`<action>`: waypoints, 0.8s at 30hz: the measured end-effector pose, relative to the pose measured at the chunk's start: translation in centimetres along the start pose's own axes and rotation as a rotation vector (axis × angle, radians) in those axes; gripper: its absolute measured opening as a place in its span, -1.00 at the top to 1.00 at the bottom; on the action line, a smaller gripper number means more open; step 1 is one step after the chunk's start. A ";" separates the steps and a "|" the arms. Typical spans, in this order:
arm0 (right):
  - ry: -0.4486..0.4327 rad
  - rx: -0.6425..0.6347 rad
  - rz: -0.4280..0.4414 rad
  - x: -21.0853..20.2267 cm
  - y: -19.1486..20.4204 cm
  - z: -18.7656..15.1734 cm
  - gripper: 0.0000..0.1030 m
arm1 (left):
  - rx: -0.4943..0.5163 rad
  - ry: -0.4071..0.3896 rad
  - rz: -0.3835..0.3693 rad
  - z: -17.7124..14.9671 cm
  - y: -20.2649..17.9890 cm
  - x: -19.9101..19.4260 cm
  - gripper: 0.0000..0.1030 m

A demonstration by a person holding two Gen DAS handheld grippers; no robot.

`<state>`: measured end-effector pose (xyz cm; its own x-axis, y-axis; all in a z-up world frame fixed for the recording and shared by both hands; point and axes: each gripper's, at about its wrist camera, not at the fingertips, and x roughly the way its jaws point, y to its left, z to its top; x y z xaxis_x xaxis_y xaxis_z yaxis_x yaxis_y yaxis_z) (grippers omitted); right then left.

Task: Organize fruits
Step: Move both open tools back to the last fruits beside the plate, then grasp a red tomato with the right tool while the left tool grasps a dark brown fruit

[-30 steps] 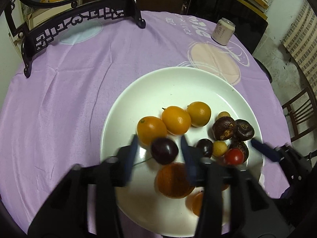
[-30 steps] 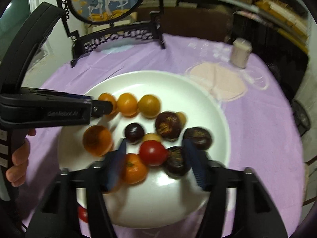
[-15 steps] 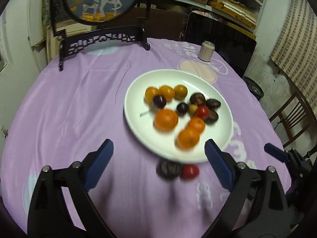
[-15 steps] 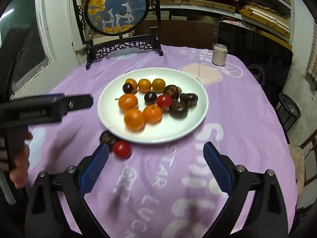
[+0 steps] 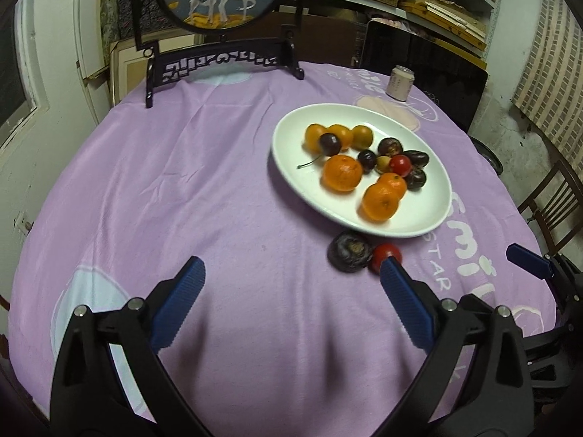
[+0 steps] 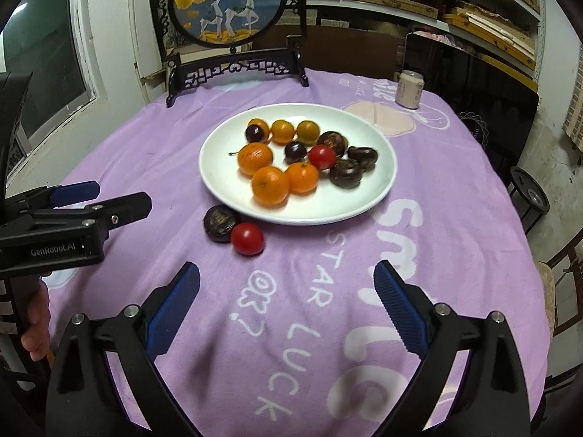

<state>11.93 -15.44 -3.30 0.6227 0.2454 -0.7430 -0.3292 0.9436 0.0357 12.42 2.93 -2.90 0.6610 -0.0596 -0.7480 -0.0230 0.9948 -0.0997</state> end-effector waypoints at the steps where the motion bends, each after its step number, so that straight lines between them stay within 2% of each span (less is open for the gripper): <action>1: 0.004 -0.002 0.009 0.2 0.3 -0.1 -0.87 | -0.008 0.000 0.003 -0.1 0.4 -0.1 -0.91; 7: 0.096 -0.024 0.053 4.2 2.4 -0.3 -0.87 | -0.058 0.005 0.029 -0.7 3.2 0.0 -0.91; 10: 0.100 -0.037 0.088 5.9 3.0 0.0 -0.85 | -0.080 0.010 0.037 -1.0 4.6 0.0 -0.91; 11: 0.097 -0.037 0.093 6.4 3.1 0.1 -0.68 | -0.086 0.011 0.040 -1.1 5.0 0.0 -0.91; 12: 0.108 -0.038 0.095 7.0 3.2 0.3 -0.39 | -0.091 0.012 0.043 -1.2 5.3 0.0 -0.91; 15: 0.137 -0.030 0.120 8.4 3.3 0.6 -0.08 | -0.104 0.016 0.046 -1.4 6.0 0.1 -0.91; 17: 0.141 -0.032 0.110 9.0 3.3 0.9 0.06 | -0.108 0.018 0.045 -1.4 6.2 0.2 -0.91; 18: 0.130 -0.041 0.098 9.1 3.3 1.0 0.24 | -0.108 0.019 0.044 -1.4 6.2 0.3 -0.91; 20: 0.125 -0.046 0.090 9.3 3.1 1.2 0.38 | -0.107 0.025 0.040 -1.3 6.0 0.5 -0.91; 24: 0.133 0.000 0.133 8.5 2.1 1.0 0.39 | -0.088 0.043 0.030 -1.2 4.8 1.0 -0.91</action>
<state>17.24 -11.18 -8.84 0.4744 0.3369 -0.8133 -0.4029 0.9045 0.1397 12.09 7.56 -4.96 0.6265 -0.0356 -0.7786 -0.1095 0.9850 -0.1331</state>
